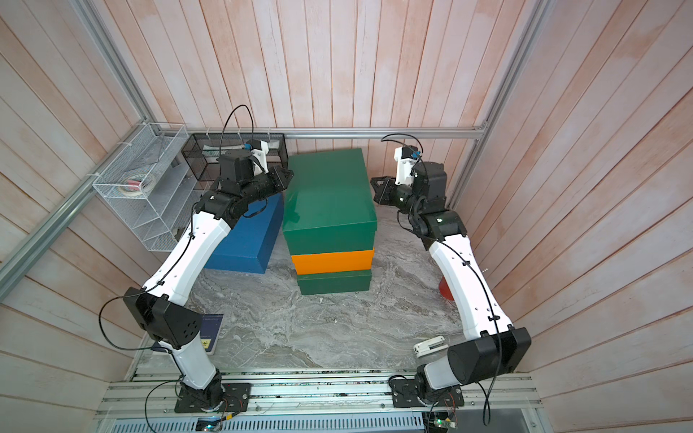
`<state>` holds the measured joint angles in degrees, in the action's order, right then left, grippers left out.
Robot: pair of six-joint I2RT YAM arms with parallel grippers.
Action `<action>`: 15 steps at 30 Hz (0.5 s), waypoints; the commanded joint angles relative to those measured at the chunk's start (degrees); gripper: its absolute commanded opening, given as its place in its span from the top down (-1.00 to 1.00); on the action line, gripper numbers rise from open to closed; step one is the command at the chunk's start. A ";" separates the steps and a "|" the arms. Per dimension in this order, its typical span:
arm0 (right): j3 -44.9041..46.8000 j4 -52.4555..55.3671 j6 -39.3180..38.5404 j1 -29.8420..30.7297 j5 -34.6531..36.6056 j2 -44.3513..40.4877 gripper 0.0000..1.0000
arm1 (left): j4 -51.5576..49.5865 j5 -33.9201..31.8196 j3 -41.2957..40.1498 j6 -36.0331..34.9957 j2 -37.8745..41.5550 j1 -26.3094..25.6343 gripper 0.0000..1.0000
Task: Stack the shoeboxes
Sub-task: Adjust the shoebox.
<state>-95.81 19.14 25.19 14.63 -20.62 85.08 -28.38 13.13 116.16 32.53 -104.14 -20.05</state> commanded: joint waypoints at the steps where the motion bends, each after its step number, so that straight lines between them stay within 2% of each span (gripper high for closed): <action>1: -0.65 4.59 -1.59 -0.22 1.20 3.43 0.85 | -1.57 0.50 0.58 -1.02 -1.28 -0.41 0.75; 8: 3.20 3.90 -1.37 -0.22 1.27 2.79 0.86 | -1.31 0.05 -1.63 -1.39 -1.96 -0.41 0.76; 15: 2.25 4.30 -1.98 -0.47 1.87 2.32 0.86 | -0.09 0.35 -3.31 -0.71 -2.10 -0.47 0.75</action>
<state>-93.51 20.91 24.36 14.33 -19.79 87.94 -27.57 13.10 114.34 32.34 -104.97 -20.27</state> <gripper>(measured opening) 0.070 0.123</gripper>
